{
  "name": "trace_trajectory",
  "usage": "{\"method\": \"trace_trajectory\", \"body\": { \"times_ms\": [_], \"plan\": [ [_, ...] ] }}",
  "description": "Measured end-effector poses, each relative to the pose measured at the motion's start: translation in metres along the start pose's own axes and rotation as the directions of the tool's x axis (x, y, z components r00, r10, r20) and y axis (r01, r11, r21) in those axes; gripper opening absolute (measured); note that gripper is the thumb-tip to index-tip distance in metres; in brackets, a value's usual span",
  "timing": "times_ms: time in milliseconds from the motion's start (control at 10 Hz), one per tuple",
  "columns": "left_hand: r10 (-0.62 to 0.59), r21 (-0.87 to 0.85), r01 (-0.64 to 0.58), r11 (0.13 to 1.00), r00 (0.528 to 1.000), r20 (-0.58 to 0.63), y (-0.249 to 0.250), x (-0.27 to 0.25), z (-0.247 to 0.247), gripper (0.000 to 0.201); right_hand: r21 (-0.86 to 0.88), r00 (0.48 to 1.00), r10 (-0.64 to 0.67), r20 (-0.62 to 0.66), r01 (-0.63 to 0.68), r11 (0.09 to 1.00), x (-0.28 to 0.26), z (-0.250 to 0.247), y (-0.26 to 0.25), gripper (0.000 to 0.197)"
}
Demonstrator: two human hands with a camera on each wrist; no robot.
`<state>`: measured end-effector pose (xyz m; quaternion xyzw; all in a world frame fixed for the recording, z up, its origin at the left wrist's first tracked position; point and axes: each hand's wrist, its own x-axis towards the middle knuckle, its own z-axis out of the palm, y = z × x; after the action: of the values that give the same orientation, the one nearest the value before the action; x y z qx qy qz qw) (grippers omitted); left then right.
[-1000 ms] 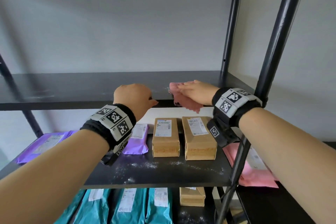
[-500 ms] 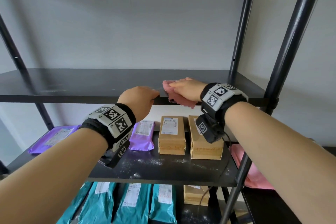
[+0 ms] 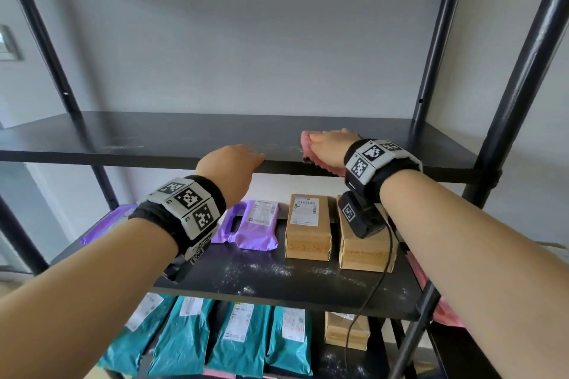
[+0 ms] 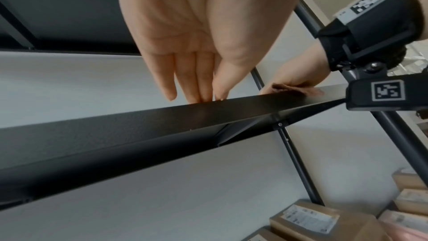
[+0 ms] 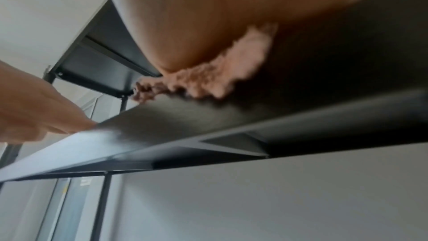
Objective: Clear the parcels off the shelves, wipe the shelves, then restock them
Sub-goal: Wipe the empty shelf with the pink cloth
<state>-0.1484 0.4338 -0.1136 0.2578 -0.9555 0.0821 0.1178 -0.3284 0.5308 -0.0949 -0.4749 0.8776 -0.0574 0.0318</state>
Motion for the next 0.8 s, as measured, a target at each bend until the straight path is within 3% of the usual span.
{"method": "trace_trajectory", "body": {
  "times_ms": [100,200,300,400,500,600,700,800],
  "plan": [
    [0.021,-0.039,-0.021,0.999,1.0,0.006,-0.001,-0.002,0.002,0.052,-0.076,0.993,-0.114,-0.042,0.11,0.991,0.005,0.007,-0.023,0.031],
    [0.031,-0.057,-0.032,0.998,0.999,-0.027,-0.004,-0.003,0.002,0.053,-0.045,0.962,-0.262,-0.08,0.259,0.965,0.003,0.017,-0.029,0.04],
    [0.04,-0.066,-0.042,0.997,0.999,-0.034,-0.005,-0.004,0.002,0.052,0.037,0.959,-0.274,-0.075,0.277,0.96,-0.005,0.013,-0.013,0.041],
    [0.041,-0.071,-0.043,0.997,0.998,-0.04,-0.006,-0.003,0.003,0.053,0.097,0.995,-0.098,-0.032,0.101,0.99,-0.023,-0.004,-0.002,0.041],
    [0.028,-0.09,-0.03,0.996,0.999,-0.031,-0.006,-0.002,0.006,0.055,0.097,0.979,0.17,0.113,-0.181,0.979,-0.003,-0.004,0.002,0.046],
    [0.027,-0.081,-0.028,0.996,0.999,-0.019,-0.007,-0.001,0.005,0.056,0.888,0.957,0.059,0.285,-0.286,0.36,0.01,-0.012,-0.018,0.033],
    [0.029,-0.062,-0.03,0.998,0.999,-0.016,-0.007,0.0,0.003,0.056,0.172,0.994,-0.014,-0.112,0.033,0.985,0.013,0.012,-0.032,0.017],
    [0.032,-0.049,-0.035,0.998,0.998,-0.055,-0.007,-0.001,0.002,0.054,0.045,0.973,-0.176,-0.148,0.184,0.982,0.004,0.027,-0.038,0.036]
  ]
}}
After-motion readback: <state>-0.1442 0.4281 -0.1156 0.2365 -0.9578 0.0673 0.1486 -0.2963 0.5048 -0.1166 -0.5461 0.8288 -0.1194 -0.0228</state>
